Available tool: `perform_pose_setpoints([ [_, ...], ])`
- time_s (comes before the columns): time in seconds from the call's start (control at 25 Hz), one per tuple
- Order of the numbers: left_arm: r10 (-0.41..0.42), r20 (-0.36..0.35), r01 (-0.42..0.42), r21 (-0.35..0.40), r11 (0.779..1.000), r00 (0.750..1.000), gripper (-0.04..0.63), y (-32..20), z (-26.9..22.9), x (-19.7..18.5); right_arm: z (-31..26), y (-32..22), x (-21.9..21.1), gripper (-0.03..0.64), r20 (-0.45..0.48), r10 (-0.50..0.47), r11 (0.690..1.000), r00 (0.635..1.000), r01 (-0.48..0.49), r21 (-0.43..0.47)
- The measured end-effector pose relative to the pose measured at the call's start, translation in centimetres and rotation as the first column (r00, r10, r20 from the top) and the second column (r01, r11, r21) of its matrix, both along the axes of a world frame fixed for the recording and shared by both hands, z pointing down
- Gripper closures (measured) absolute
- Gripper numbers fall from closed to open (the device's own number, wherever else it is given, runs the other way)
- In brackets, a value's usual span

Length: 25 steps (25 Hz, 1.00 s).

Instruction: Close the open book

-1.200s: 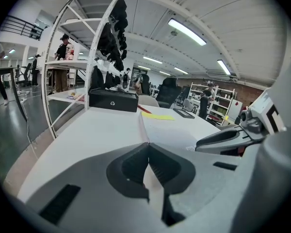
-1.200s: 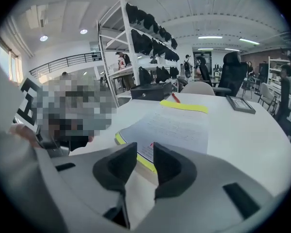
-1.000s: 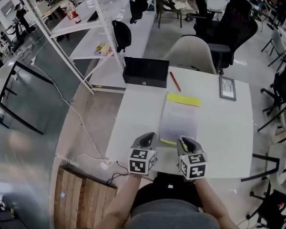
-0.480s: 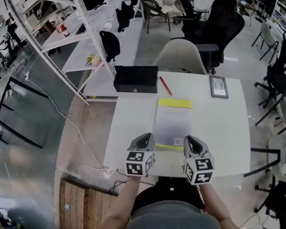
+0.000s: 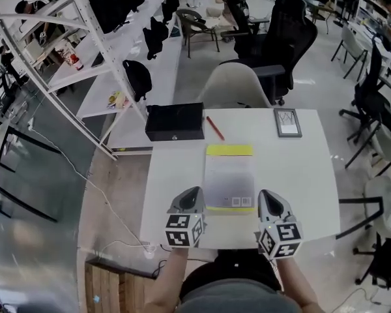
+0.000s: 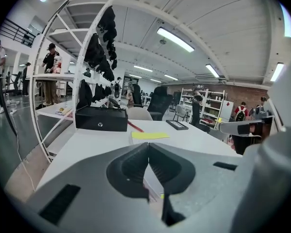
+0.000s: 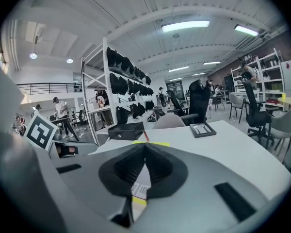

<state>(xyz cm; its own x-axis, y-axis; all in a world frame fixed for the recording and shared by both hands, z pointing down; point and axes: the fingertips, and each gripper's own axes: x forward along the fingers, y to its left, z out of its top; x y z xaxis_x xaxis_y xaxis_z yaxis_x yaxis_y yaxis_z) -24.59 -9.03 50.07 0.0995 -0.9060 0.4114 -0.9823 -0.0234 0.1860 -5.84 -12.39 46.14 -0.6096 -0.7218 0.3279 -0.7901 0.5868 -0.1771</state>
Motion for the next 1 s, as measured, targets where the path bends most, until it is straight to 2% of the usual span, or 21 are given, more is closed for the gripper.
perform_pose_setpoints([
  [0.44,0.051,0.025,-0.051,0.021,0.998,0.998,0.588,-0.8,-0.9,1.9,-0.4,-0.9,2.7,0.614,0.060,0.064,0.998,0.996,-0.063,-0.023],
  [1.0,0.039,0.012,-0.039,0.016,0.999,0.999,0.588,-0.5,-0.6,2.3,-0.4,-1.4,3.5,0.614,0.078,0.079,0.997,0.994,-0.077,-0.025],
])
